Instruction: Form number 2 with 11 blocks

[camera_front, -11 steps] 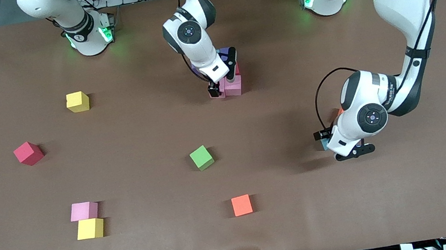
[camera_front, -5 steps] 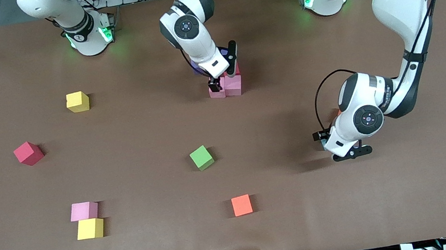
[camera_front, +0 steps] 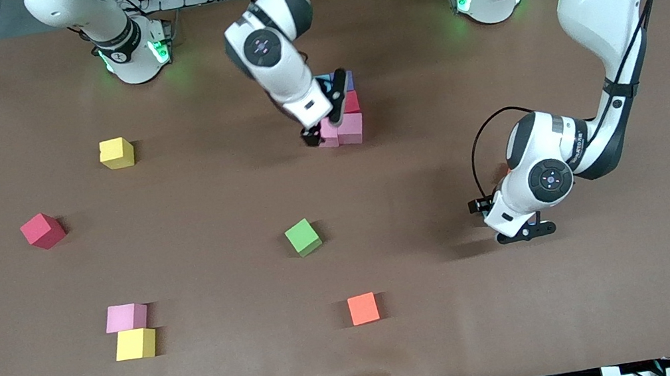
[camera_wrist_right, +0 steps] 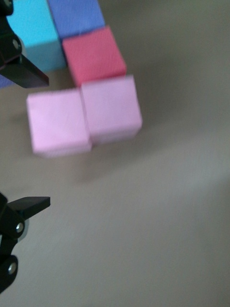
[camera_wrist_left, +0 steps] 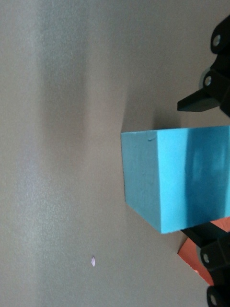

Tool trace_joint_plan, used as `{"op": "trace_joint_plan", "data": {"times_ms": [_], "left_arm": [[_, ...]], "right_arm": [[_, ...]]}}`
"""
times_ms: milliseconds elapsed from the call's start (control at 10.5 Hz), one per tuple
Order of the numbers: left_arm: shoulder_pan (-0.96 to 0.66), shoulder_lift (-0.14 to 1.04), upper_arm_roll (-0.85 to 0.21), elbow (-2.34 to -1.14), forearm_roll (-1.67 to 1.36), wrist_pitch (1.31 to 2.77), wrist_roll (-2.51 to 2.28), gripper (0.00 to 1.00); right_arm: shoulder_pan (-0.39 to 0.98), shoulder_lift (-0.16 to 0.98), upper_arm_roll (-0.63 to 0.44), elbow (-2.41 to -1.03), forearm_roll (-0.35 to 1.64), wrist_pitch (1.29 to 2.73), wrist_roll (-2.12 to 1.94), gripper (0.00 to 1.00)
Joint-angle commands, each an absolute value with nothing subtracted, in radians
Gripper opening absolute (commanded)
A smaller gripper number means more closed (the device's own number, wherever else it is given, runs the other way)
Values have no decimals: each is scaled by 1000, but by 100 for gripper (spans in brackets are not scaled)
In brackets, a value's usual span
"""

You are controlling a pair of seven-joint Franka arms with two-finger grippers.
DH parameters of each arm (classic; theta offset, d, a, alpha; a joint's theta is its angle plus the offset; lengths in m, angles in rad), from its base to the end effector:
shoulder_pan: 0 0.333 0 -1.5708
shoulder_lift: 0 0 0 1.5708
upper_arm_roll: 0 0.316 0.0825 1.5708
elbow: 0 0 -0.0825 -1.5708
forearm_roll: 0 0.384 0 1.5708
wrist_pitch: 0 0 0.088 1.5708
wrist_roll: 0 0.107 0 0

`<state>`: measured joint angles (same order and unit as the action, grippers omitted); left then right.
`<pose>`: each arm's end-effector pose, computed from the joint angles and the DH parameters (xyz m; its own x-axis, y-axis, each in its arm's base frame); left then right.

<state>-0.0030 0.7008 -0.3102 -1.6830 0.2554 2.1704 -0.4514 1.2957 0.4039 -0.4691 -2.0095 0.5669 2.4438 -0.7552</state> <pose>0.6348 -0.1762 0.1933 0.9868 0.0309 -0.1592 0.0217 -0.9980 -0.0595 0.4056 0.4572 0.2802 0.3652 0.9108 0.1926 0.9301 -0.3482 -0.1170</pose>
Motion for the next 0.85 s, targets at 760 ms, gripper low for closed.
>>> {"op": "trace_joint_plan", "data": {"times_ms": [760], "left_arm": [[-51,629,-454,-1657,310,2178,-388,41]], "right_arm": [[755,396,-534,-1838,416,2226,-758,100]]}}
